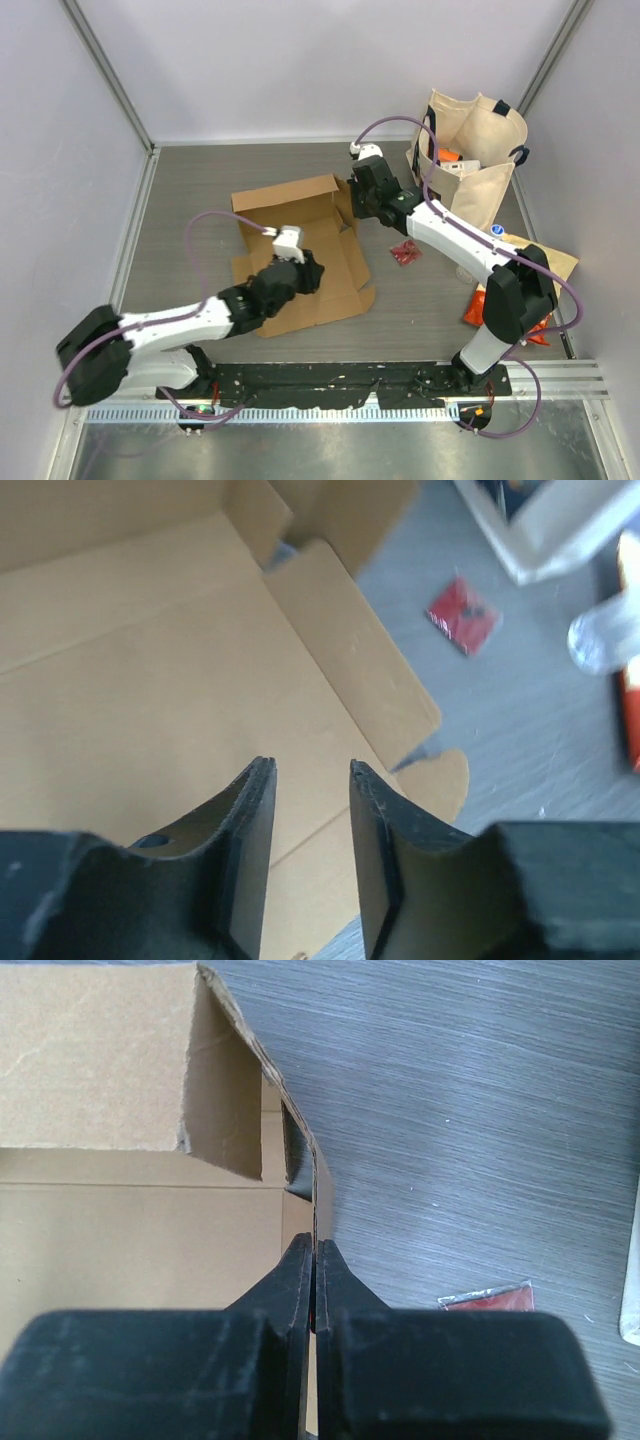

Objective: Fold the paper box

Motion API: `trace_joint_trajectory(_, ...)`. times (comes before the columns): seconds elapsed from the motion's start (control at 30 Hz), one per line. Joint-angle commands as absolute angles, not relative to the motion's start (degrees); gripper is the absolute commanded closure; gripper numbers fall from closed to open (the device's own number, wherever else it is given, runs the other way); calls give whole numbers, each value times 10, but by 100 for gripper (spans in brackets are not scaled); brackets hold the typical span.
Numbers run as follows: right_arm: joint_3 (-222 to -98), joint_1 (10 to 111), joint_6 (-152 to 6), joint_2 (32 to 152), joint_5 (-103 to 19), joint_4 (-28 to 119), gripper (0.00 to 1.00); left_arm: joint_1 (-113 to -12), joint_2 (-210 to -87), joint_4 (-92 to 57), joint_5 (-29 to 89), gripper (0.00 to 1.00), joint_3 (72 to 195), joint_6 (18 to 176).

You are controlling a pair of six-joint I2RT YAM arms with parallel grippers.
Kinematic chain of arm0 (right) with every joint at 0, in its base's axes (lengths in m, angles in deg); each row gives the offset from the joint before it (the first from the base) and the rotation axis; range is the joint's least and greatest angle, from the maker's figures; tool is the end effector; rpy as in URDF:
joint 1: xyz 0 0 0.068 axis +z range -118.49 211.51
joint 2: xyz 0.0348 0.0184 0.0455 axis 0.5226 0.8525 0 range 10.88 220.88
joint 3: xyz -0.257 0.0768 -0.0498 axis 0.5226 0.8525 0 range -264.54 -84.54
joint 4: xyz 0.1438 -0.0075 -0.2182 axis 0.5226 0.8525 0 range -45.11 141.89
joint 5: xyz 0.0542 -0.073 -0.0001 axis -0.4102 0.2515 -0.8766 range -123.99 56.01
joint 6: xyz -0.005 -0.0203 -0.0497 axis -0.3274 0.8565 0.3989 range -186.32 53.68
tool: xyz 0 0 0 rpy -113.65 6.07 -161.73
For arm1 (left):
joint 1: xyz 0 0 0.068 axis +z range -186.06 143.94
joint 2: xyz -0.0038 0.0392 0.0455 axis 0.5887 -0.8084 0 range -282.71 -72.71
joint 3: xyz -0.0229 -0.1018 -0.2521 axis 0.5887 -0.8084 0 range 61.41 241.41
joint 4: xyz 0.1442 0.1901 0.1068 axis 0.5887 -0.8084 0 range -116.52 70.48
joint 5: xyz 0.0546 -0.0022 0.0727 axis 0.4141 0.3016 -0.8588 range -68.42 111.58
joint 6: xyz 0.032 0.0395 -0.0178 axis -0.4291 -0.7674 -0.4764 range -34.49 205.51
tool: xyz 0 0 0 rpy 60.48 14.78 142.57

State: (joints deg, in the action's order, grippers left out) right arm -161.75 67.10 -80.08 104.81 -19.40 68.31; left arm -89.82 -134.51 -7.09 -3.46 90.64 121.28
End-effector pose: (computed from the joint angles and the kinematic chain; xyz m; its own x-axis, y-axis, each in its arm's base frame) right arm 0.3086 0.2096 0.2940 -0.6058 -0.1505 -0.7813 -0.2702 0.9625 0.0241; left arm 0.1503 -0.1796 0.2283 -0.4551 -0.2751 -0.8469 0.2832 0.8570 -0.4306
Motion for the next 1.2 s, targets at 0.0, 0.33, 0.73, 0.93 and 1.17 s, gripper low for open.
trace_joint_trajectory(0.0,-1620,667,-828,1010,-212,658,99,-947,-1483,45,-59,67,975,1180)
trace_joint_trajectory(0.33,-1623,664,-857,1005,-235,658,99,-954,-1733,230,-56,85,1053,1219)
trace_joint_trajectory(0.73,-1623,664,-826,998,-207,664,99,-917,-1845,219,-59,100,1087,1355)
trace_joint_trajectory(0.93,-1645,664,-745,1005,-187,658,99,-906,-1842,194,-51,100,1077,1386)
trace_joint_trajectory(1.17,-1638,660,-749,1016,-194,662,99,-913,-1833,213,-6,88,1094,1301)
